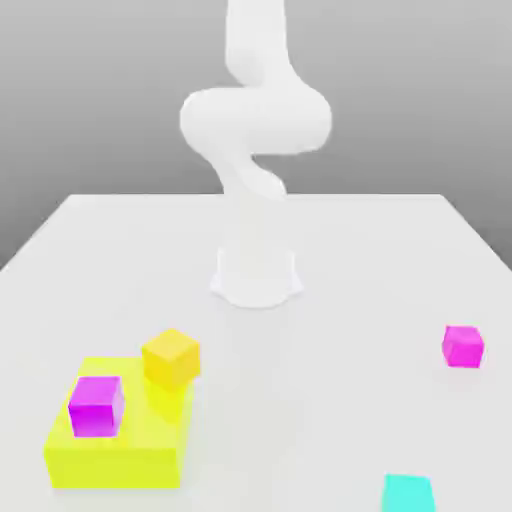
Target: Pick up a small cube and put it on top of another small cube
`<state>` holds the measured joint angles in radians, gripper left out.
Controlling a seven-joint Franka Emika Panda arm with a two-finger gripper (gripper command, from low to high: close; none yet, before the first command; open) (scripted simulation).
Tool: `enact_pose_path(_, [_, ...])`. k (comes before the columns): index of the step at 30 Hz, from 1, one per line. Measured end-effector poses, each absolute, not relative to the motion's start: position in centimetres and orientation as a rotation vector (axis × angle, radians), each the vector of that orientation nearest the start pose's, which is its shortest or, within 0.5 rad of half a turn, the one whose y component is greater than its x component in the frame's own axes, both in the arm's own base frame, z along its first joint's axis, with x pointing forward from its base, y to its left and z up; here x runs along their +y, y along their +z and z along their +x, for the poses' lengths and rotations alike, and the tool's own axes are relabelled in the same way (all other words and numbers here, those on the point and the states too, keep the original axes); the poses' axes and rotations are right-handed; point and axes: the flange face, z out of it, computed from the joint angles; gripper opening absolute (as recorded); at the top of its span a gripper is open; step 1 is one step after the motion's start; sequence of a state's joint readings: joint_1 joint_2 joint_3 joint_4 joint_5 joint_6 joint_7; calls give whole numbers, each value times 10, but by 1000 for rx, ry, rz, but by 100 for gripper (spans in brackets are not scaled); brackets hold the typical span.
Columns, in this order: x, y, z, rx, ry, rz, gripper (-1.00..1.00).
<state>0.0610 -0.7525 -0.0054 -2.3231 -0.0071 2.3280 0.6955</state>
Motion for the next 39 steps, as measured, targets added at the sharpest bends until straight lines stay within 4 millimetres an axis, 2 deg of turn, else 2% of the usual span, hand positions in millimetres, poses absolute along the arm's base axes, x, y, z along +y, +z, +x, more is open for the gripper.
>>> enact_pose_path(4, [56,642,390,507,-939,-2724,0])
enact_pose_path(9, [103,587,409,63,-856,-2857,0])
enact_pose_path(13, [143,541,414,-313,-781,-2904,0])
enact_pose_path(18, [191,483,409,-795,-677,-2883,0])
enact_pose_path(23, [236,425,391,-1273,-562,-2770,0])
enact_pose_path(28, [275,367,362,-1728,-440,-2567,0])
enact_pose_path(34, [310,301,316,-2216,-286,-2212,0])
enact_pose_path(39, [332,248,265,-2568,-153,-1814,0])
